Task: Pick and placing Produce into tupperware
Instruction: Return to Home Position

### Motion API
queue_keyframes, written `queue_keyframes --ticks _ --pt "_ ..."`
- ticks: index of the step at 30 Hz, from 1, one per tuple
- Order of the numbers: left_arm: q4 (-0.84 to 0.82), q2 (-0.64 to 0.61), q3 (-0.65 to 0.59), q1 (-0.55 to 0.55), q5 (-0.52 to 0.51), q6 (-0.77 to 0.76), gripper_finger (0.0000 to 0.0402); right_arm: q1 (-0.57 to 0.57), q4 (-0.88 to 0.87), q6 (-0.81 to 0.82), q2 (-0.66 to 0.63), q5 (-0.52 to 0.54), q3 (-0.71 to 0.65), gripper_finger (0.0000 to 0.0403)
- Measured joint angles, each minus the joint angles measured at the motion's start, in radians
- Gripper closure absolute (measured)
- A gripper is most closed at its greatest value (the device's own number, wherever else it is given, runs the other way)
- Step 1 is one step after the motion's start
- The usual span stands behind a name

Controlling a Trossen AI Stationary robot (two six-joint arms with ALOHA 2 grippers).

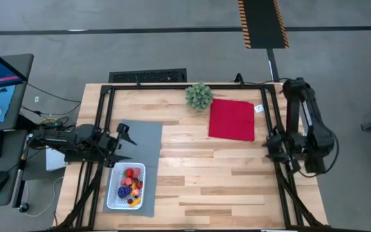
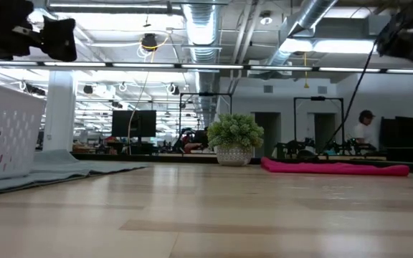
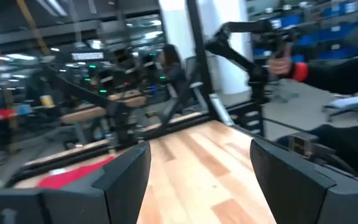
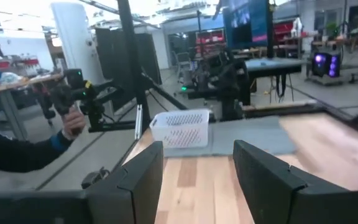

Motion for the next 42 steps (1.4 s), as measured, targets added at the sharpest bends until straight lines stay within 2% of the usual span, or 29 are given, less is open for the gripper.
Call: queue_keyframes --ticks 3,6,10,13,17,19,21,23,26,30,35,42 --pt "0.005 0.000 0.000 0.000 -0.041 0.000 0.0132 0.005 0.006 -0.126 -0.093 0.001 0.031 0.0183" --pt "0.005 0.000 0.000 0.000 -0.043 0.004 0.0132 -0.024 0.008 -0.133 -0.151 -0.004 0.021 0.0184" --pt "0.022 0.000 0.000 0.000 -0.041 -0.007 0.0132 -0.096 0.032 -0.171 -0.137 -0.006 0.004 0.0183" --pt "0.020 0.000 0.000 0.000 -0.043 -0.018 0.0132 -0.154 0.001 -0.135 -0.130 -0.006 -0.001 0.0184" --pt "0.006 0.000 0.000 0.000 -0.061 -0.040 0.0132 -0.226 0.125 -0.162 -0.127 -0.043 0.000 0.0184" --pt "0.005 0.000 0.000 0.000 -0.100 -0.043 0.0132 -0.246 0.176 -0.213 -0.121 -0.086 0.000 0.0183" --pt "-0.004 0.000 0.000 0.001 -0.114 -0.043 0.0132 -0.268 0.145 -0.320 -0.117 -0.109 0.000 0.0184" --pt "-0.017 0.000 -0.001 0.000 -0.113 -0.043 0.0132 -0.289 0.120 -0.361 -0.119 -0.112 0.000 0.0184" --pt "-0.059 0.000 -0.001 0.000 -0.120 -0.048 0.0132 -0.308 0.072 -0.337 -0.132 -0.116 -0.002 0.0183" --pt "-0.090 0.009 0.002 0.000 -0.159 -0.055 0.0132 -0.319 0.000 -0.199 -0.198 -0.093 -0.045 0.0184" --pt "-0.100 0.011 0.002 0.000 -0.204 -0.032 0.0132 -0.319 -0.001 -0.264 -0.313 -0.042 -0.110 0.0184" --pt "-0.110 0.012 0.002 0.000 -0.241 -0.034 0.0132 -0.344 -0.001 -0.302 -0.423 -0.035 -0.114 0.0184"
